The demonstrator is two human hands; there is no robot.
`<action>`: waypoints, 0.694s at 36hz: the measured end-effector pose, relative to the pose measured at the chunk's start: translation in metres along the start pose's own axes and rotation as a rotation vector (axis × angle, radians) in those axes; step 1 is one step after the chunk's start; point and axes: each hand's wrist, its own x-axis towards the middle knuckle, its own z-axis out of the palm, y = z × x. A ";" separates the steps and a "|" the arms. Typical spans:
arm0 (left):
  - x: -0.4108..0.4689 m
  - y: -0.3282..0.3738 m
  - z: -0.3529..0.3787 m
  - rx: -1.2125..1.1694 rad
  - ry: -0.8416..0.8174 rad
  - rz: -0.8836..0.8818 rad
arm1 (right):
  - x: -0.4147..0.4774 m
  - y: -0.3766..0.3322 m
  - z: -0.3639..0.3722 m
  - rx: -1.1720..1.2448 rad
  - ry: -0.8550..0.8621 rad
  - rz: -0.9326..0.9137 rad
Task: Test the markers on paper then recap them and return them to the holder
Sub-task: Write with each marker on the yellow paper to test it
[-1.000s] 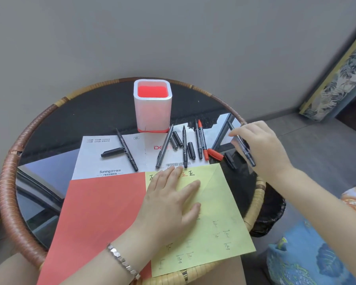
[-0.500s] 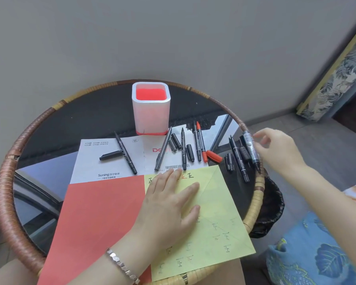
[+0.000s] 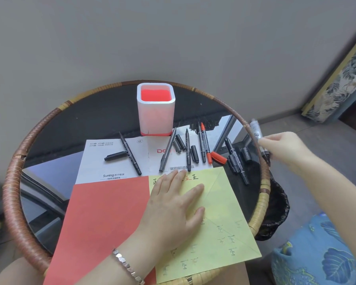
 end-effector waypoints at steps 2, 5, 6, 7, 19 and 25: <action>0.001 0.001 0.000 0.012 0.032 0.014 | -0.002 -0.002 -0.004 0.210 -0.065 0.013; 0.000 0.000 0.001 0.039 0.012 0.038 | -0.015 -0.013 -0.004 0.433 -0.093 -0.063; 0.001 0.000 0.000 0.026 0.034 0.034 | -0.021 -0.017 -0.002 0.502 -0.072 -0.101; 0.001 0.001 -0.002 0.016 0.042 0.028 | -0.029 -0.023 0.001 0.584 -0.055 -0.136; 0.001 0.000 0.001 0.040 -0.038 -0.041 | -0.080 -0.035 0.081 0.590 -0.196 -0.244; 0.001 -0.002 0.004 0.032 -0.012 -0.045 | -0.070 -0.028 0.104 0.442 0.113 -0.215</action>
